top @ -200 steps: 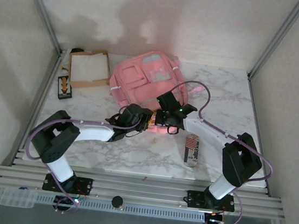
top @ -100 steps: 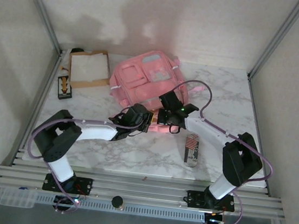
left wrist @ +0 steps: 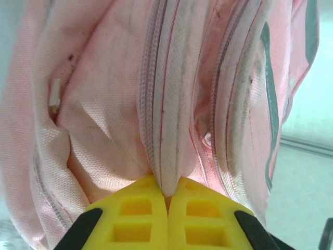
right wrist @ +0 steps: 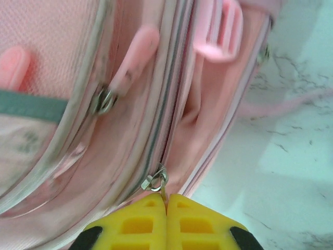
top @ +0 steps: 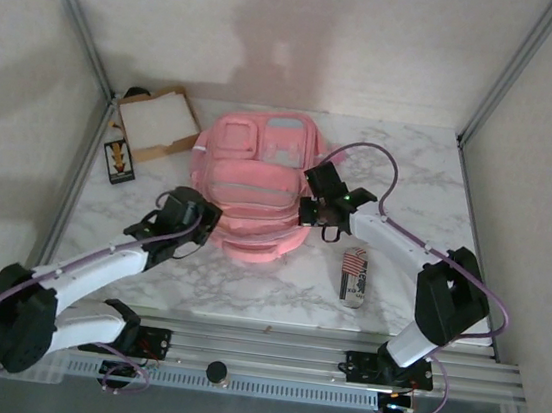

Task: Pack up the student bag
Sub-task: Zip the student bag at the top-center of the table.

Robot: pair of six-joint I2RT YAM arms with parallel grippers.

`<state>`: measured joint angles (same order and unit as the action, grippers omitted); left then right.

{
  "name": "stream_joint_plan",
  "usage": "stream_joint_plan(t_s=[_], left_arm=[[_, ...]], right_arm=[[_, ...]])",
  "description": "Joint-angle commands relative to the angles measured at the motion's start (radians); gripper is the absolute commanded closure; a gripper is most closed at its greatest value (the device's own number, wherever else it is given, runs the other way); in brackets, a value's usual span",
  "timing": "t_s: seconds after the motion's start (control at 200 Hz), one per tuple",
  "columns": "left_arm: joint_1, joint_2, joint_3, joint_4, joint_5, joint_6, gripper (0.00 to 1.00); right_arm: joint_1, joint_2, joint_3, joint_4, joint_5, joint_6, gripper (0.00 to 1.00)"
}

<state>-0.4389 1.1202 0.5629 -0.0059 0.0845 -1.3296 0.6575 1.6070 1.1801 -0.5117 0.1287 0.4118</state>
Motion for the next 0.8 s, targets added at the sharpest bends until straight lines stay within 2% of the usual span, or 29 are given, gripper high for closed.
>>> stream_joint_plan(t_s=[0.0,0.09,0.215,0.285,0.416,0.526,0.696,0.796], left_arm=[[0.152,-0.026,-0.018,-0.207,-0.119,0.230,1.00],[0.225,-0.003,-0.006,-0.222,-0.070,0.309,1.00],[0.276,-0.015,0.008,-0.223,-0.091,0.356,1.00],[0.311,0.012,0.016,-0.202,-0.035,0.378,1.00],[0.317,0.059,0.051,-0.190,-0.006,0.395,1.00],[0.315,0.064,0.069,-0.166,0.035,0.405,1.00],[0.313,0.078,0.084,-0.155,0.063,0.430,1.00],[0.314,0.088,0.089,-0.143,0.077,0.432,1.00]], right_arm=[[-0.058,-0.009,0.037,-0.044,0.196,-0.019,1.00],[-0.067,0.021,0.058,-0.001,0.235,-0.053,1.00],[-0.113,0.087,0.071,0.087,0.200,-0.083,1.00],[-0.131,0.118,0.093,0.121,0.201,-0.094,1.00],[-0.153,0.168,0.136,0.159,0.205,-0.112,1.00],[-0.147,0.151,0.089,0.228,0.046,-0.166,1.00],[-0.130,0.120,0.037,0.269,-0.124,-0.252,1.00],[-0.096,0.113,-0.004,0.285,-0.215,-0.304,0.87]])
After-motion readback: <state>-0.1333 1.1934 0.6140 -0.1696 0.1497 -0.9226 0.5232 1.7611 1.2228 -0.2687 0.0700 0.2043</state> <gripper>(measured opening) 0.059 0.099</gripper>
